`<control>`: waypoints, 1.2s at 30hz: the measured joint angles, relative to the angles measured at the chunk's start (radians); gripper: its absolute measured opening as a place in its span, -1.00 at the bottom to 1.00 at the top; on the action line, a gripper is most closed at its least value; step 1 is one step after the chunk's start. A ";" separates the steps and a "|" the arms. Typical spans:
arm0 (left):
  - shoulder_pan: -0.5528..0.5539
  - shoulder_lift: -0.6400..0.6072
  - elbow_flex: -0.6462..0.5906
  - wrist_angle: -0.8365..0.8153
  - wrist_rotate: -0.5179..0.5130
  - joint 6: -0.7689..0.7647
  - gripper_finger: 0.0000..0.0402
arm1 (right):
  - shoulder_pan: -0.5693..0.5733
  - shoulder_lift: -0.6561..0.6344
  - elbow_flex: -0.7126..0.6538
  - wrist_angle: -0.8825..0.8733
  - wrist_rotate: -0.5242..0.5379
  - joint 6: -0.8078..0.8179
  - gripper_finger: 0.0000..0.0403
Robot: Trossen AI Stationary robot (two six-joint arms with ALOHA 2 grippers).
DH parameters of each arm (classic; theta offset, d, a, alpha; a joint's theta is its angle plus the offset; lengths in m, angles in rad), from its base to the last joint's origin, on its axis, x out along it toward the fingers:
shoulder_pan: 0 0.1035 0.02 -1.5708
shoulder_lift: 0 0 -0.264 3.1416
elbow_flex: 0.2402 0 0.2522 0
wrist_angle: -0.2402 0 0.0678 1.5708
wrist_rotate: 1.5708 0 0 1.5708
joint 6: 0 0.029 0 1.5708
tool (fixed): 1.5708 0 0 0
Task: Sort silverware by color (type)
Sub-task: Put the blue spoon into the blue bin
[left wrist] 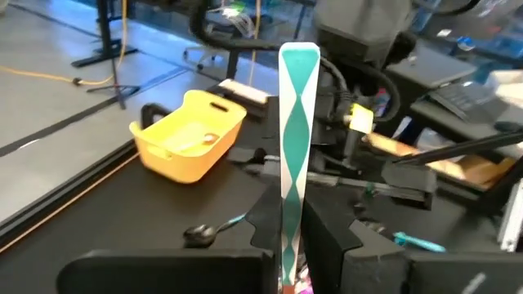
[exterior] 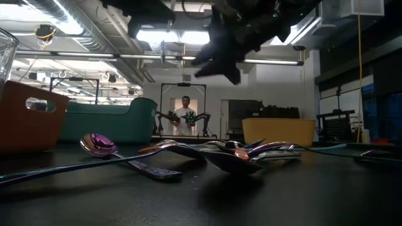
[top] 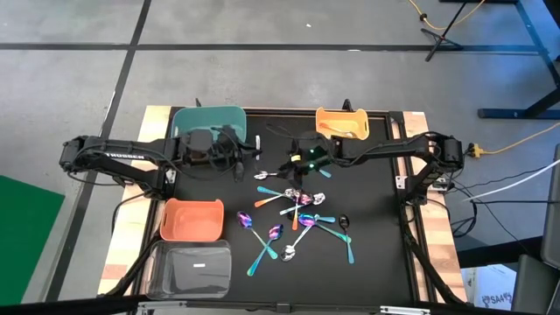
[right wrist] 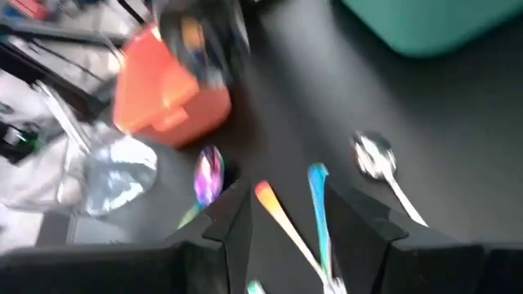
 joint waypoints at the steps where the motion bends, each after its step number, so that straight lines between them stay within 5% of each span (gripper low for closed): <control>1: 0.005 0.000 0.000 -0.011 -0.006 0.001 -0.87 | 0.000 0.000 0.000 -0.030 0.000 0.000 -0.31; 20: 0.231 -0.001 0.000 -0.130 -0.055 0.273 -0.86 | 0.001 0.000 0.000 -0.195 0.236 -0.002 -0.31; 29: 0.304 -0.035 0.000 -0.152 -0.225 0.432 -0.86 | 0.001 0.000 0.000 -0.195 0.310 -0.002 -0.31; 36: 0.400 -0.025 0.000 -0.452 -0.279 0.491 -0.86 | 0.001 0.000 0.000 -0.195 0.311 -0.002 -0.31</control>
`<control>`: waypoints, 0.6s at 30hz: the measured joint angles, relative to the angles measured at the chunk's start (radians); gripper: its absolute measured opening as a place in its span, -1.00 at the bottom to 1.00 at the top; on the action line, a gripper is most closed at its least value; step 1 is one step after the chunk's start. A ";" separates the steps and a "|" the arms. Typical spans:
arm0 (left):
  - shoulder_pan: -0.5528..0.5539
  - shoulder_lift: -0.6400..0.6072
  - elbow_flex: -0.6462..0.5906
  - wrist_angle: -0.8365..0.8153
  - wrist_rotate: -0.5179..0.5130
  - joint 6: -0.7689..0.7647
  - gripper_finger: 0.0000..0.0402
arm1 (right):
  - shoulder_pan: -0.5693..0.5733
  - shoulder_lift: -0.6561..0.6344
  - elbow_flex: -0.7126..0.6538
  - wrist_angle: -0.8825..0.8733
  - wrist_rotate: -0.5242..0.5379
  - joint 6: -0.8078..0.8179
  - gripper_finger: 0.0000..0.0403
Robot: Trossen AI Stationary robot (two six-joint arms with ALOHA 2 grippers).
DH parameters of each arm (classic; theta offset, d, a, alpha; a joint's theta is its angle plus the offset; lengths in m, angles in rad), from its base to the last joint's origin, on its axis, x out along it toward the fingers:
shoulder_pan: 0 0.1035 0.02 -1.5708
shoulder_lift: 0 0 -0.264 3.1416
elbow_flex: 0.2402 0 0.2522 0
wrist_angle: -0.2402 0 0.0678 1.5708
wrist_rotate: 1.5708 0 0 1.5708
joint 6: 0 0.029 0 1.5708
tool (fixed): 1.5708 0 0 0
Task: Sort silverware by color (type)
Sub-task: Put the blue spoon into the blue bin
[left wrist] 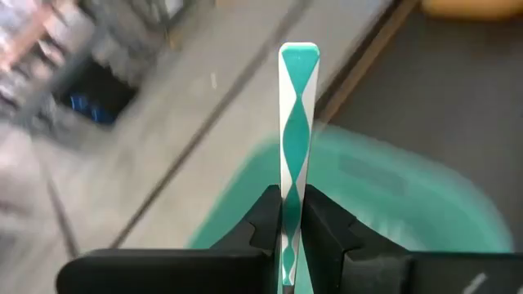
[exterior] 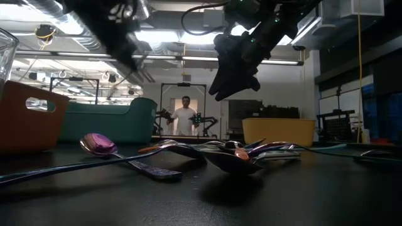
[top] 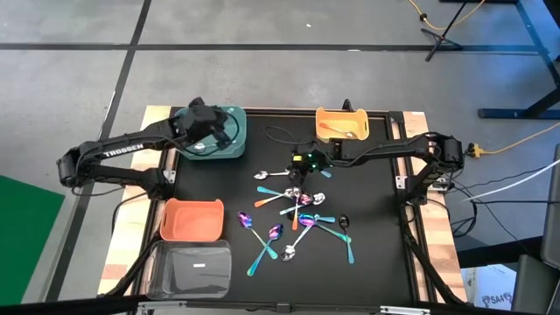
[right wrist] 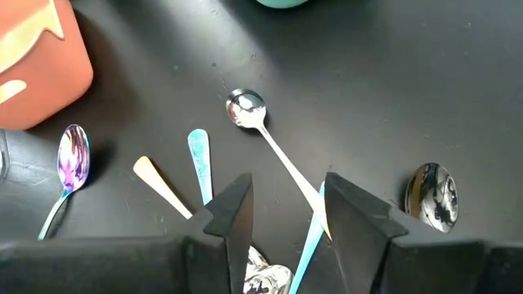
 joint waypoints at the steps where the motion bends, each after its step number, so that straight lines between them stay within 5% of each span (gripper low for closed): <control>1: 0.014 0.006 0.000 -0.053 0.005 -0.002 -0.86 | 0.000 0.000 0.000 0.000 0.000 0.000 -0.31; 7: 0.082 0.033 0.000 -0.233 0.010 -0.001 -0.86 | 0.000 0.000 0.000 0.001 0.000 0.000 -0.31; 18: 0.160 0.153 0.000 -0.228 0.148 0.030 -0.86 | 0.000 0.000 0.000 0.001 0.000 0.002 -0.31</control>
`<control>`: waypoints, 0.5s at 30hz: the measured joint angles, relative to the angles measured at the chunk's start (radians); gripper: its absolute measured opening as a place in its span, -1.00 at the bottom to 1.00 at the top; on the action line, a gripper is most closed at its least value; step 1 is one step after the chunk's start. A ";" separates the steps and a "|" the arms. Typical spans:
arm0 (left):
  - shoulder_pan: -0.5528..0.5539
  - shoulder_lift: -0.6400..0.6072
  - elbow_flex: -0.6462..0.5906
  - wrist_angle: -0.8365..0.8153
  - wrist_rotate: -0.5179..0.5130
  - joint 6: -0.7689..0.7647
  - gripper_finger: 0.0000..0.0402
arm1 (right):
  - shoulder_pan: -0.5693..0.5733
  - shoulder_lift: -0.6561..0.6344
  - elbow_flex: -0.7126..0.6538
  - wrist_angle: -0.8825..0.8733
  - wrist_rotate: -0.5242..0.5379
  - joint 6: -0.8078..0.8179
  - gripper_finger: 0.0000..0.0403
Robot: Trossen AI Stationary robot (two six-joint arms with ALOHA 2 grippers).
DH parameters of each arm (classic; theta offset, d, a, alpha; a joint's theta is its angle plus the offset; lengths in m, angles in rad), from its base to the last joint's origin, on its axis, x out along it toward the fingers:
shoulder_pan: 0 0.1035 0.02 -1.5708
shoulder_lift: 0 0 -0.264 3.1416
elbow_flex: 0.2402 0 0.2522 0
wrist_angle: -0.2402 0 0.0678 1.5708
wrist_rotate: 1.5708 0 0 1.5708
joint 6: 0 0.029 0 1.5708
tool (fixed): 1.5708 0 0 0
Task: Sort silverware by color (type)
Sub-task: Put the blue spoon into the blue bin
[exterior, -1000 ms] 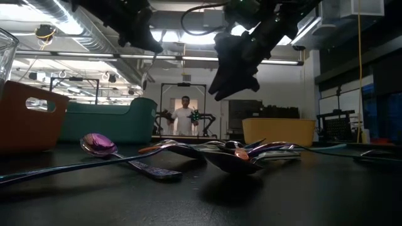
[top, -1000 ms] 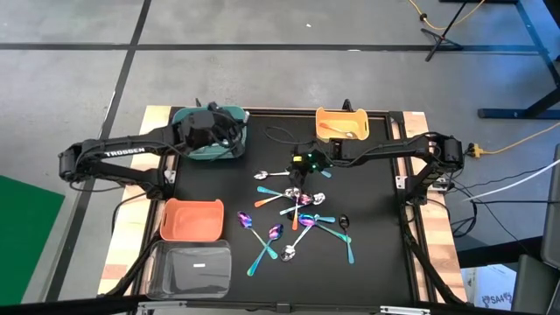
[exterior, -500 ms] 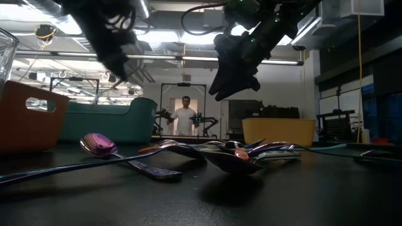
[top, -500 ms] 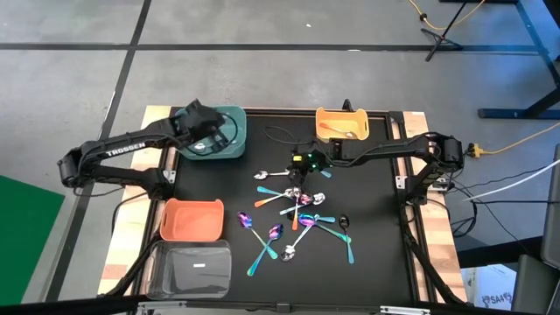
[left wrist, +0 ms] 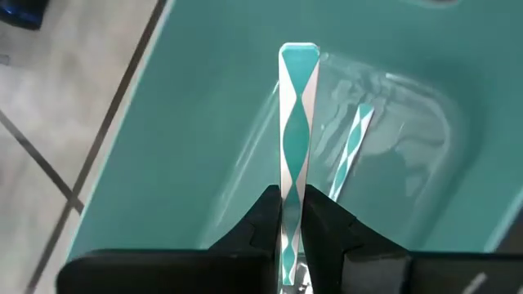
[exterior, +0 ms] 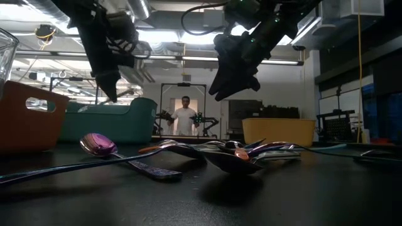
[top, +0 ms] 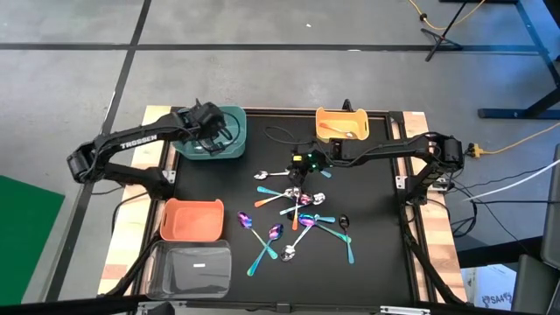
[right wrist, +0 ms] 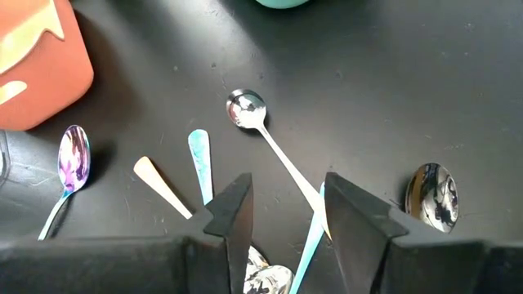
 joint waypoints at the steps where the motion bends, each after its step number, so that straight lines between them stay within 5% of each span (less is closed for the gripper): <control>1: 0.003 0.016 0.000 0.001 0.000 0.005 -0.86 | 0.000 0.000 0.000 0.000 0.000 0.000 -0.31; 15: 0.008 0.183 0.000 0.022 0.018 0.096 -0.86 | 0.000 0.000 0.000 0.000 0.000 0.001 -0.31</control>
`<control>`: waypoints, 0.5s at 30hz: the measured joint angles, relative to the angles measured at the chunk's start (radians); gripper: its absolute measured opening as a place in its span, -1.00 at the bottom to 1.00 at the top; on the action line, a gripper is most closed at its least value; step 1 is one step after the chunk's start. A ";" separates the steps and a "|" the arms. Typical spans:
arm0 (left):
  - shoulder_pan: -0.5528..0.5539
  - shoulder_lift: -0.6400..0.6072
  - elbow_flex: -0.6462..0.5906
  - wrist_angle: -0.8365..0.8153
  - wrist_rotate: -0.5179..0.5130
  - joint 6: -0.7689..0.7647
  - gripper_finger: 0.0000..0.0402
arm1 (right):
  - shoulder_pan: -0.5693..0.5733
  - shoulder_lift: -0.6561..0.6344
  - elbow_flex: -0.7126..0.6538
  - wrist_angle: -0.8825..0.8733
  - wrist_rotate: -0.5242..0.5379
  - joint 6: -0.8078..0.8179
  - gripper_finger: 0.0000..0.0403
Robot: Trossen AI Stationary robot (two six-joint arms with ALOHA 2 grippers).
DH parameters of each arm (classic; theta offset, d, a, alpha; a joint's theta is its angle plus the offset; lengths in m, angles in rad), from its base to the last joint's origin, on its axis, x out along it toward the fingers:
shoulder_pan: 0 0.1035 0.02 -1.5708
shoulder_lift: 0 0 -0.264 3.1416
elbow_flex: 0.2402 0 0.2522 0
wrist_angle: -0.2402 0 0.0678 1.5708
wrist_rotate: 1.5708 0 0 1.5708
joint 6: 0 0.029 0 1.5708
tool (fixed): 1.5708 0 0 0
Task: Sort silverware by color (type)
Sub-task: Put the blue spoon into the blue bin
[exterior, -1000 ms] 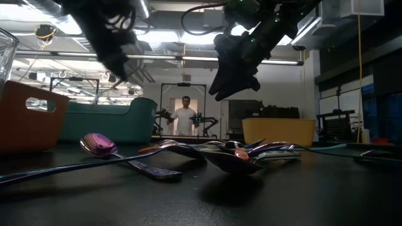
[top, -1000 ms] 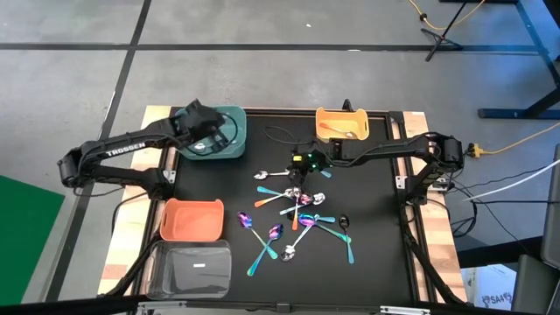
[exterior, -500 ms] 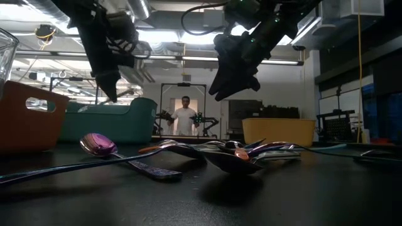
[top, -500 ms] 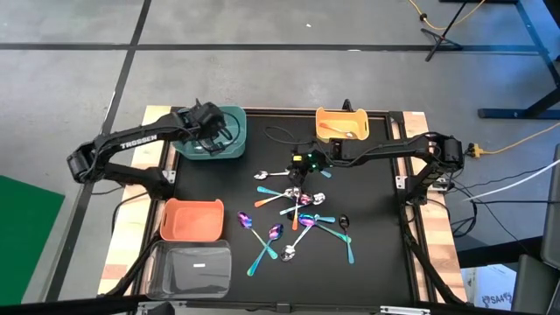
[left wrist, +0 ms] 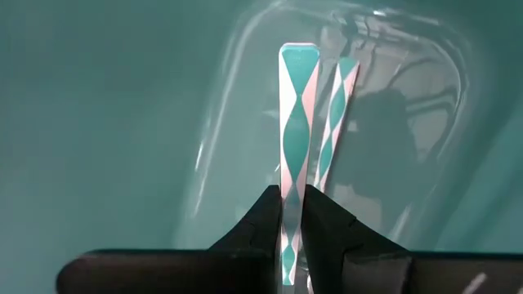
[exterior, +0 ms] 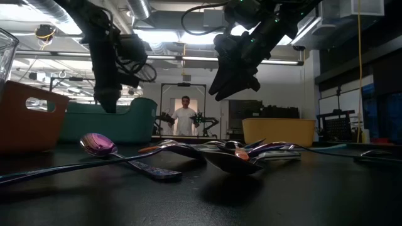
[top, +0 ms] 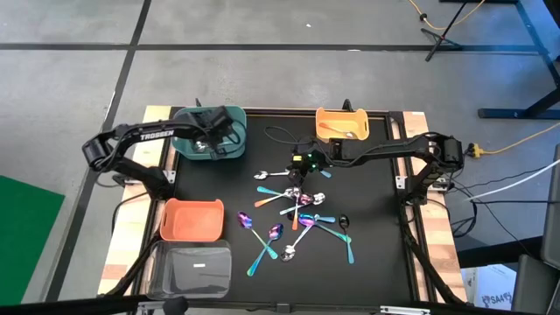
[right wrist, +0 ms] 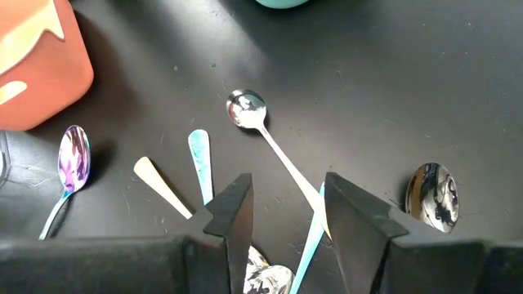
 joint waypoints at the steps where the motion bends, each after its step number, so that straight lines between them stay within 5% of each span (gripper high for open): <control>1: 0.000 0.008 0.000 0.002 0.000 0.009 -0.86 | 0.000 0.000 0.000 0.000 0.000 0.000 -0.31; 15: 0.000 0.065 0.000 0.043 -0.007 0.036 -0.84 | 0.000 0.000 0.000 0.000 0.000 0.000 -0.31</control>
